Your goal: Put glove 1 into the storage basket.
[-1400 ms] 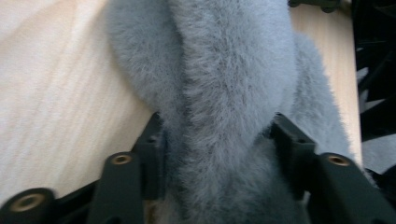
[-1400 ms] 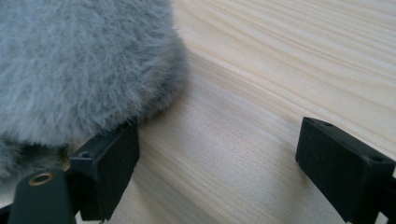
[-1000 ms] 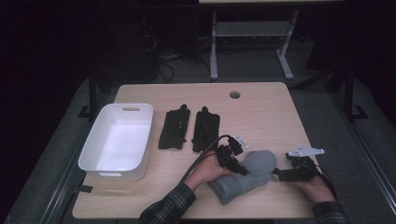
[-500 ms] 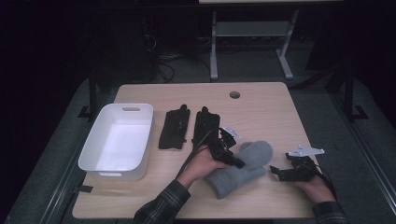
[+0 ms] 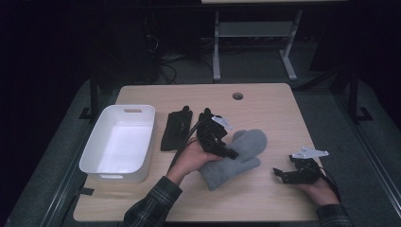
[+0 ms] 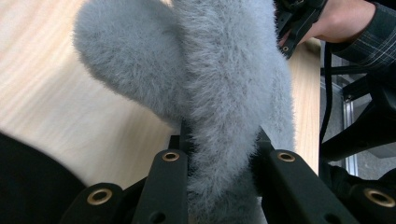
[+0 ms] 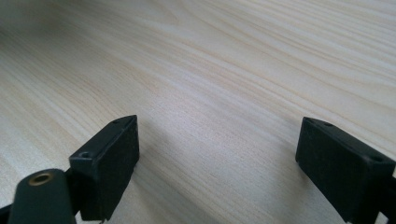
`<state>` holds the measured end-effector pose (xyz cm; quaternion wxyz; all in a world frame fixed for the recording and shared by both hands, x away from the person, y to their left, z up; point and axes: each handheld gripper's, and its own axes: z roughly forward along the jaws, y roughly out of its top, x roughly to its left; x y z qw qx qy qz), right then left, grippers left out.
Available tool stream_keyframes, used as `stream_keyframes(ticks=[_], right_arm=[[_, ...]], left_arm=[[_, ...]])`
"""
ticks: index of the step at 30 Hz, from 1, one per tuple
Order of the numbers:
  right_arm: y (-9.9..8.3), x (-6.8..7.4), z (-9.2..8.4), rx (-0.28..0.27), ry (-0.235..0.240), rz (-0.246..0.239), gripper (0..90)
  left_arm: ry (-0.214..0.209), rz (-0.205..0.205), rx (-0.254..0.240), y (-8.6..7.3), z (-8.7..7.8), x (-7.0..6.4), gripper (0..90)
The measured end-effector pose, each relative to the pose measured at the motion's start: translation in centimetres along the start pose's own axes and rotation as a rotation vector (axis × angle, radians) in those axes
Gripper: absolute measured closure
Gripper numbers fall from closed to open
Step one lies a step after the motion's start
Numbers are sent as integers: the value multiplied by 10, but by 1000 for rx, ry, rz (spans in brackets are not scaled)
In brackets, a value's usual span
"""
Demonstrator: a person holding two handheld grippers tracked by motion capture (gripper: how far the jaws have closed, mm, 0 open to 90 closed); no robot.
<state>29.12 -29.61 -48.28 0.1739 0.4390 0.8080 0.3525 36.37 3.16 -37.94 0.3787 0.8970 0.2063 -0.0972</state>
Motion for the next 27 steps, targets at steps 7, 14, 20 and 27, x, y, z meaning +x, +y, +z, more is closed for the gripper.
stream_keyframes(ticks=[7,14,20,27], right_arm=[[0,0,0,0,-2,1,134],[0,0,0,0,-3,2,134],[0,0,0,0,-2,2,134],[0,0,0,0,-2,2,134]], left_arm=[[32,-10,-24,0,-26,3,751],[73,-28,-40,-1,-53,7,751],[105,-31,-49,-3,-77,11,751],[140,-46,-64,-7,-103,15,750]])
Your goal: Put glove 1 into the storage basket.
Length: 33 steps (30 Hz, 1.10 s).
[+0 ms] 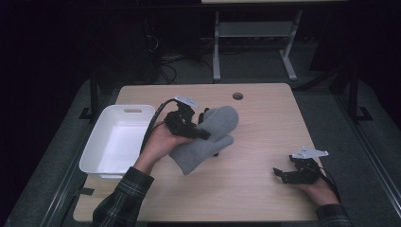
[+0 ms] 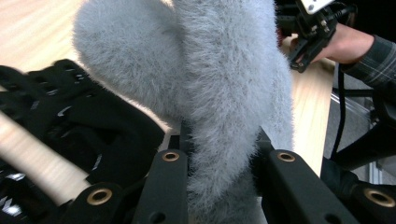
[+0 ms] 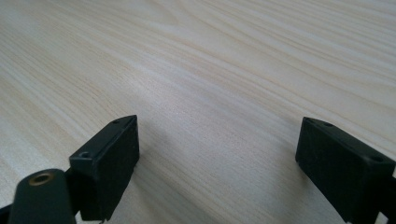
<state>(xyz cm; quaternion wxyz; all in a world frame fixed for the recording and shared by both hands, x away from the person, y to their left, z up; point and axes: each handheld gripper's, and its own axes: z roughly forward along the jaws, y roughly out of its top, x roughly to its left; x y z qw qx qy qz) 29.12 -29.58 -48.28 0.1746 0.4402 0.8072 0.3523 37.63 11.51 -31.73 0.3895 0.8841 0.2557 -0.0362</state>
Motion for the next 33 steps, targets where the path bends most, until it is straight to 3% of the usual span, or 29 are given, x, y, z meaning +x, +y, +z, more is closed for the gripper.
stream_keyframes(ticks=[8,15,22,33], right_arm=[[0,0,0,0,0,0,134],[0,0,0,0,0,-1,134],[0,0,0,0,0,1,134],[0,0,0,1,-1,0,134]], left_arm=[[33,-26,-25,-5,-27,9,750],[91,-65,-55,-15,-54,19,749],[138,-100,-74,-31,-84,30,748],[190,-191,-121,-64,-130,52,747]])
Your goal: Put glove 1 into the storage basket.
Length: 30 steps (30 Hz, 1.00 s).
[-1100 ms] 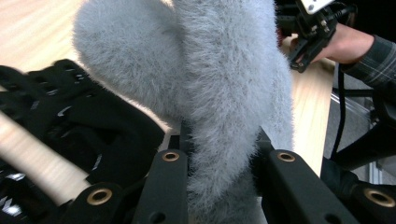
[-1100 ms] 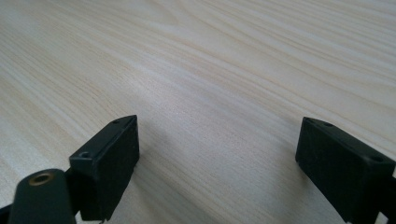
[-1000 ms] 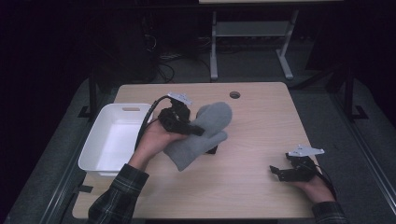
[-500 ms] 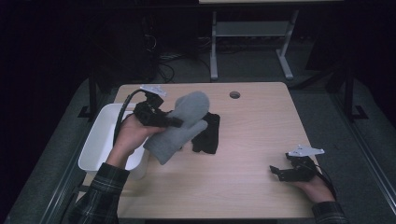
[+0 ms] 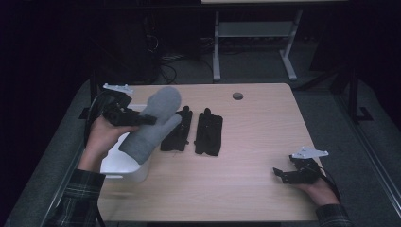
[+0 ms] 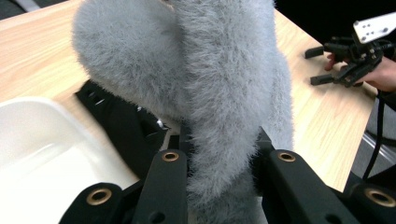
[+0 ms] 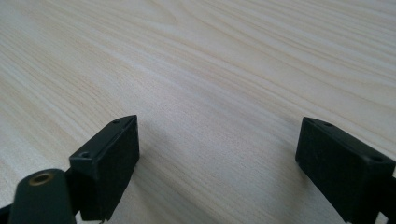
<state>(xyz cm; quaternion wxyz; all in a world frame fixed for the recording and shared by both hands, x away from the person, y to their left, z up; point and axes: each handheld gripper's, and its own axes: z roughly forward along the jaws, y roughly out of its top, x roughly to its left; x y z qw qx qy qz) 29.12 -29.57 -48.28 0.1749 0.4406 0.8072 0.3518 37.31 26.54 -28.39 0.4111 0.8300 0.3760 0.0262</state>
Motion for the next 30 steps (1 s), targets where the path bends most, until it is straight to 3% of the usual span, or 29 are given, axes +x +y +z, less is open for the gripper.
stream_keyframes(ticks=[7,12,22,30], right_arm=[[0,0,0,-1,0,3,134],[0,0,0,-1,-1,3,134],[0,0,0,-1,-4,6,134],[0,0,0,-1,-5,6,134]], left_arm=[[42,-66,-30,-21,-26,24,748],[58,-113,-28,-38,-28,43,748],[44,-240,10,-75,-5,82,747],[73,-299,68,-91,10,102,742]])
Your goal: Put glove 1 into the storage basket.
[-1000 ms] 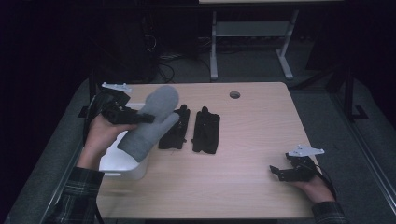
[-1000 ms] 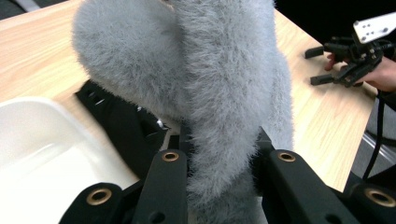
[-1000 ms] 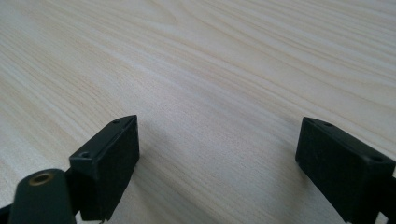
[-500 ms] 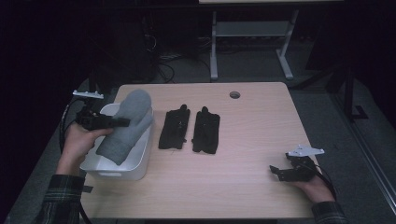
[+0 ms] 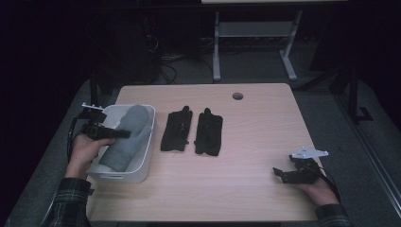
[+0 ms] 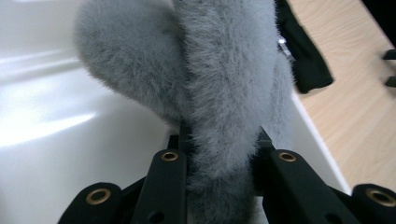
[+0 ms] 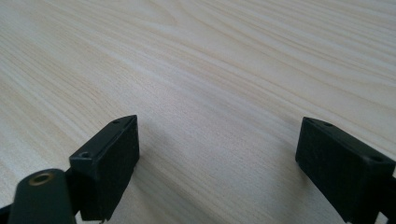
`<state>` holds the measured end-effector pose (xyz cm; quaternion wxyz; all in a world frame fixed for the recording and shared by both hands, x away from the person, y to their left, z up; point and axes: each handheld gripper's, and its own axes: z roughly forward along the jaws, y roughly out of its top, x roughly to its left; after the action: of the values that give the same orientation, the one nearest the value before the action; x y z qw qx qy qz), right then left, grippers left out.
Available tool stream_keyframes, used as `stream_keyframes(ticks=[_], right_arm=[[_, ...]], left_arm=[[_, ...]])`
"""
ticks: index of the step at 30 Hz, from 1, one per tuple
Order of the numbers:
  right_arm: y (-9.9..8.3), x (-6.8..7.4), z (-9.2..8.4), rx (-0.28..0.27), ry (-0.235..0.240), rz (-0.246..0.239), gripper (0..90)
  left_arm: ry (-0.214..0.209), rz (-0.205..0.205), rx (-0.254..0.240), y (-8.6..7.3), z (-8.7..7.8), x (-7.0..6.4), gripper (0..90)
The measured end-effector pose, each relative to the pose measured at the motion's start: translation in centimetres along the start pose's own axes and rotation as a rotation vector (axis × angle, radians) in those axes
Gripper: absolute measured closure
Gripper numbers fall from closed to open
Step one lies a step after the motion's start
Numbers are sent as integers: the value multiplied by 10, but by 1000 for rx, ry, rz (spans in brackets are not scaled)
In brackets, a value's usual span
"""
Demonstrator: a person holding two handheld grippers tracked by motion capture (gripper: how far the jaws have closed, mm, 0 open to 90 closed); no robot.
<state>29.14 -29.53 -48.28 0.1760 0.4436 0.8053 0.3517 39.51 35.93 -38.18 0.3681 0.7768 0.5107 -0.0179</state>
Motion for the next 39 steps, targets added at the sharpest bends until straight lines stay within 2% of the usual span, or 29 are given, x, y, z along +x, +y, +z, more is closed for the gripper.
stream_keyframes(ticks=[3,8,11,14,16,18,22,27,30,39], right_arm=[[0,0,0,0,0,0,134],[0,0,0,0,0,0,134],[0,0,0,0,-1,2,134],[0,0,0,0,-1,1,134],[0,0,0,0,-1,1,134],[0,0,0,0,-1,1,133],[0,0,0,0,-1,1,134],[0,0,0,0,-1,1,134],[0,0,0,0,-1,1,133],[0,0,0,0,-1,0,134]], left_arm=[[2,-17,22,-3,7,5,736],[38,-41,46,-6,17,13,703],[72,-39,72,-8,21,15,666],[103,-24,103,-8,25,16,603],[122,-18,104,-8,26,16,541],[138,-20,100,-8,25,14,489],[176,5,83,-7,23,12,372],[206,22,34,-4,13,9,265],[212,40,19,-1,7,4,235],[197,113,-43,11,-3,-27,196]])
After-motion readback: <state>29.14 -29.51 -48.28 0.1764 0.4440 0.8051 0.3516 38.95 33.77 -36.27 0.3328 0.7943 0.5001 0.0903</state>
